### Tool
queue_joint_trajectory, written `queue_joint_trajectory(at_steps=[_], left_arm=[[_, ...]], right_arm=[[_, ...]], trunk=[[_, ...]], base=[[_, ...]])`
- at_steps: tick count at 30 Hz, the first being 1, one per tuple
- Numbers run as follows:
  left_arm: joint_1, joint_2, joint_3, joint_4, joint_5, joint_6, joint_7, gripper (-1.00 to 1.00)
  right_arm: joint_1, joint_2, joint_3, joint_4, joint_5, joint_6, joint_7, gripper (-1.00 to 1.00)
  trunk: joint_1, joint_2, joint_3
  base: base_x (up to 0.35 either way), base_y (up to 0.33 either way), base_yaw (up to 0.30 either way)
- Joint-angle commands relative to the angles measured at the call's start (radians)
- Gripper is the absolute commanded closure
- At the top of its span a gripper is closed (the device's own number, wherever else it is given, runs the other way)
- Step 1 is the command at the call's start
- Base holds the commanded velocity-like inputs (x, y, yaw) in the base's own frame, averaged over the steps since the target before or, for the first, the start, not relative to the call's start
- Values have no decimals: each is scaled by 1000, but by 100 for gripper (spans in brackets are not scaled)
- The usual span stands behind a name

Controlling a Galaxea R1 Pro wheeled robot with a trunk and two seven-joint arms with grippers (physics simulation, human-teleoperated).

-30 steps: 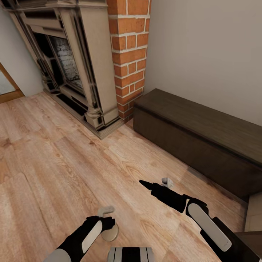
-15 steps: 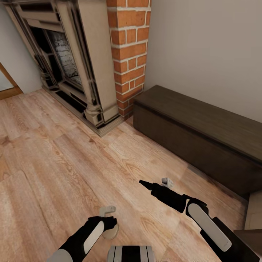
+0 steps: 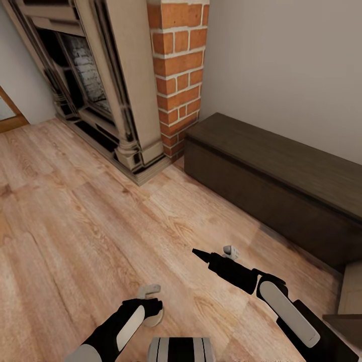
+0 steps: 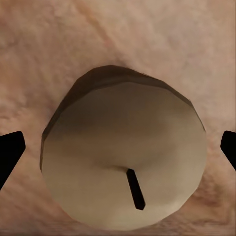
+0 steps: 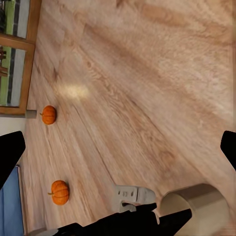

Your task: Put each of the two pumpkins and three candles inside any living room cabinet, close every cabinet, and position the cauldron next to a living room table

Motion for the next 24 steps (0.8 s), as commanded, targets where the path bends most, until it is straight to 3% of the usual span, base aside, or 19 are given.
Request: queue_joint_trajectory(at_steps=[1,6,12,24], left_arm=[[-1,1,-5,-2,10,2,10,-100],[-1,1,-5,-1,9,2,10,-100],[-1,1,-5,-2,9,1,10,-100],[-1,1,-5,-2,10,1,8,-100]], right_arm=[[-1,-1,1,0,-5,1,-1,-100],[-1,-1,1,-1,-5,1,-1,-100],[-1,-1,1,-1,-5,1,-1,-100],[-1,-1,1,0,-5,1,-1,-100]], trunk=[[0,-1,-5],[0,-1,-5],[3,-2,-28],[3,-2,-28]], base=[[0,0,0],[0,0,0],[0,0,0],[0,0,0]])
